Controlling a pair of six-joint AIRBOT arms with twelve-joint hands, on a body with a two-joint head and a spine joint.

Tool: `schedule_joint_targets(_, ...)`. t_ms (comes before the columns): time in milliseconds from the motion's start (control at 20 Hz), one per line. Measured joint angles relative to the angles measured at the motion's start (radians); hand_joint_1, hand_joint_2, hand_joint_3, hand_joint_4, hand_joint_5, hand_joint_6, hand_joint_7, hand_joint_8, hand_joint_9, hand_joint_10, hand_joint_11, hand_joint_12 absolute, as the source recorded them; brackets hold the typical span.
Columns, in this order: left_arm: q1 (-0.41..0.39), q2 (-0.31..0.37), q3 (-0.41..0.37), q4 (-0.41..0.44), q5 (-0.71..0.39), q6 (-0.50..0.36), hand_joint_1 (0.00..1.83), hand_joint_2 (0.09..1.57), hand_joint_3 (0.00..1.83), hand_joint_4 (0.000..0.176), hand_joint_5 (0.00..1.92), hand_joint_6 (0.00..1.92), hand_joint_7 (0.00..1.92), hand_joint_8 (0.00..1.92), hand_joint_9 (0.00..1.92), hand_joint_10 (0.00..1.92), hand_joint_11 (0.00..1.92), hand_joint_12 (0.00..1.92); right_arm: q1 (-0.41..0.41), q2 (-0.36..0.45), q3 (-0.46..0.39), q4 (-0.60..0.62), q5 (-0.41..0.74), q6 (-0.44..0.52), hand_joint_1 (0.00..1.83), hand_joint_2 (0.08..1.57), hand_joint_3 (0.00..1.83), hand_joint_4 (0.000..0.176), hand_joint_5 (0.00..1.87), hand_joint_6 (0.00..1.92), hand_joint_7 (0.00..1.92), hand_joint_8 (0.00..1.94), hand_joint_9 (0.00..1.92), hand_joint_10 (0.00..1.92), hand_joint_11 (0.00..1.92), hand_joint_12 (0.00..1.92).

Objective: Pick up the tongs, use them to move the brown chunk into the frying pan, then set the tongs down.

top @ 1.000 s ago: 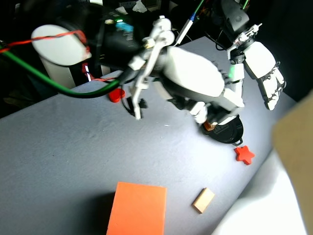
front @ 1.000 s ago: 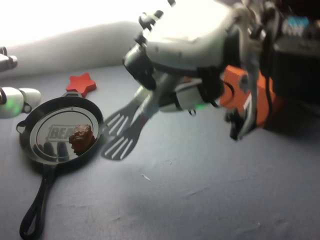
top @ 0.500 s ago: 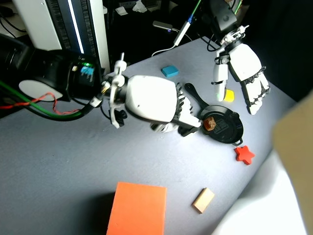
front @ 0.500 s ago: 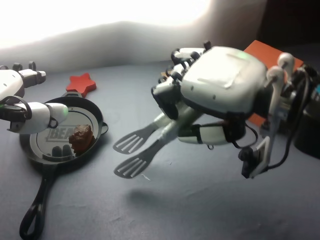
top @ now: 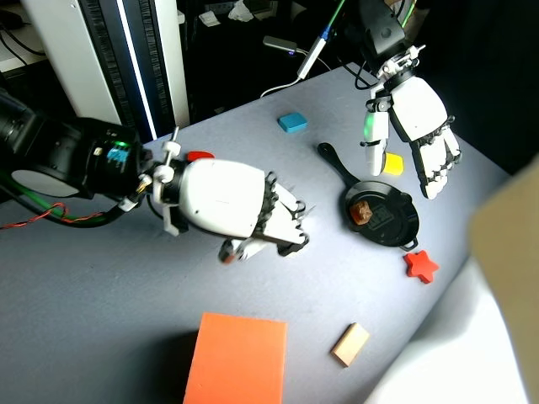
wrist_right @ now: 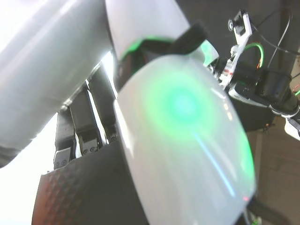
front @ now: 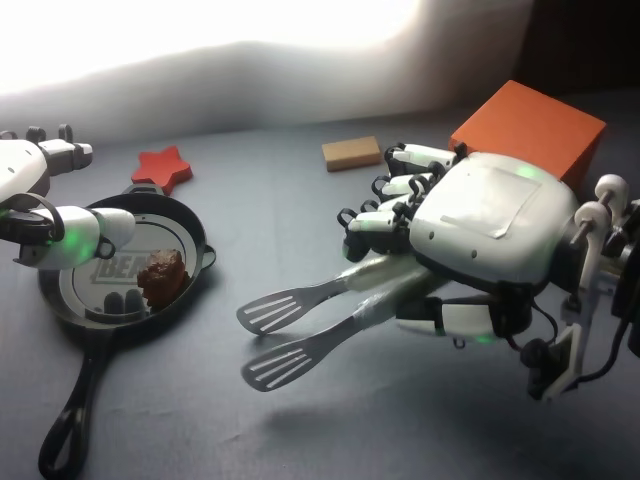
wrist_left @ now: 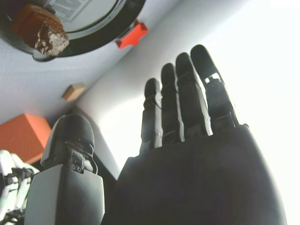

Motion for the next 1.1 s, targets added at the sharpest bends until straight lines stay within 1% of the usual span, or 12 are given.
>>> schedule_joint_targets(250, 0.0, 0.0, 0.0, 0.0, 0.003, -0.001, 0.21, 1.27, 0.0, 0.044, 0.2, 0.0, 0.27, 0.0, 0.28, 0.0, 0.0, 1.03, -0.007, -0.004, 0.0, -0.004, 0.005, -0.028, 0.7, 1.13, 0.0, 0.0, 0.2, 0.65, 0.55, 0.42, 0.34, 0.89, 0.0, 1.71)
schedule_joint_targets(350, 0.0, 0.0, 0.0, 0.0, 0.003, -0.001, 0.22, 1.26, 0.0, 0.046, 0.2, 0.0, 0.26, 0.0, 0.28, 0.0, 0.0, 1.03, -0.011, -0.004, 0.0, -0.005, 0.0, -0.029, 0.64, 1.1, 0.0, 0.0, 0.19, 0.53, 0.51, 0.28, 0.29, 0.81, 0.0, 1.61)
schedule_joint_targets(500, -0.002, 0.0, 0.0, 0.014, 0.005, -0.007, 0.21, 1.27, 0.0, 0.045, 0.2, 0.0, 0.26, 0.0, 0.28, 0.0, 0.0, 0.99, -0.01, -0.002, 0.0, -0.006, -0.01, -0.023, 0.57, 1.08, 0.0, 0.0, 0.13, 0.31, 0.43, 0.05, 0.23, 0.56, 0.0, 1.41)
schedule_joint_targets(650, -0.015, 0.0, -0.002, 0.042, 0.007, -0.011, 0.18, 1.28, 0.0, 0.043, 0.23, 0.01, 0.31, 0.01, 0.3, 0.01, 0.0, 0.99, 0.017, 0.032, 0.0, -0.01, -0.067, 0.014, 0.39, 1.12, 0.01, 0.0, 0.22, 0.23, 0.45, 0.01, 0.25, 0.44, 0.0, 1.33)
schedule_joint_targets(700, -0.022, 0.0, -0.004, 0.057, 0.008, -0.012, 0.2, 1.28, 0.0, 0.036, 0.27, 0.02, 0.36, 0.02, 0.34, 0.02, 0.0, 1.04, 0.034, 0.054, -0.005, -0.008, -0.088, 0.015, 0.36, 1.13, 0.01, 0.0, 0.25, 0.23, 0.47, 0.02, 0.28, 0.46, 0.0, 1.38)
schedule_joint_targets(800, -0.029, 0.0, -0.009, 0.062, 0.021, -0.017, 0.25, 1.28, 0.0, 0.018, 0.52, 0.04, 0.61, 0.03, 0.54, 0.04, 0.07, 1.2, 0.06, 0.098, -0.035, -0.003, -0.137, 0.012, 0.38, 1.15, 0.0, 0.0, 0.45, 0.34, 0.66, 0.1, 0.33, 1.01, 0.0, 1.75)
schedule_joint_targets(850, -0.029, 0.0, -0.014, 0.06, 0.024, -0.019, 0.29, 1.28, 0.0, 0.0, 0.62, 0.05, 0.7, 0.04, 0.62, 0.07, 0.1, 1.28, 0.072, 0.118, -0.056, -0.006, -0.164, 0.007, 0.39, 1.15, 0.0, 0.0, 0.54, 0.48, 0.72, 0.27, 0.37, 1.18, 0.06, 1.83)
schedule_joint_targets(900, -0.034, 0.0, -0.023, 0.055, 0.023, -0.019, 0.29, 1.31, 0.0, 0.0, 0.78, 0.1, 0.79, 0.26, 0.61, 0.55, 0.16, 1.46, 0.082, 0.141, -0.08, -0.006, -0.184, 0.007, 0.35, 1.17, 0.0, 0.0, 0.64, 0.69, 0.72, 0.63, 0.44, 1.31, 0.21, 1.86)
schedule_joint_targets(950, -0.038, 0.0, -0.032, 0.048, 0.022, -0.021, 0.33, 1.31, 0.0, 0.0, 0.88, 0.25, 0.73, 0.74, 0.56, 1.03, 0.21, 1.6, 0.097, 0.165, -0.104, -0.01, -0.214, 0.006, 0.32, 1.2, 0.0, 0.0, 0.67, 0.83, 0.7, 0.88, 0.46, 1.41, 0.28, 1.89)
schedule_joint_targets(1000, -0.04, -0.002, -0.039, 0.048, 0.021, -0.019, 0.37, 1.31, 0.0, 0.0, 0.92, 0.6, 0.74, 1.17, 0.6, 1.41, 0.34, 1.74, 0.119, 0.197, -0.134, -0.01, -0.246, 0.006, 0.32, 1.22, 0.01, 0.0, 0.76, 0.87, 0.77, 1.04, 0.53, 1.51, 0.37, 1.92)
schedule_joint_targets(1050, -0.046, -0.006, -0.039, 0.043, 0.021, -0.019, 0.33, 1.34, 0.01, 0.0, 0.88, 1.01, 0.77, 1.44, 0.65, 1.64, 0.43, 1.88, 0.136, 0.218, -0.152, -0.013, -0.268, 0.005, 0.33, 1.26, 0.01, 0.0, 0.8, 0.93, 0.86, 1.15, 0.65, 1.61, 0.45, 1.92)
schedule_joint_targets(1100, -0.049, -0.007, -0.039, 0.058, 0.026, -0.019, 0.33, 1.36, 0.01, 0.0, 0.86, 1.3, 0.81, 1.6, 0.7, 1.8, 0.51, 1.91, 0.154, 0.243, -0.17, -0.013, -0.291, 0.003, 0.35, 1.29, 0.01, 0.0, 0.84, 0.9, 0.96, 1.22, 0.78, 1.71, 0.56, 1.92)
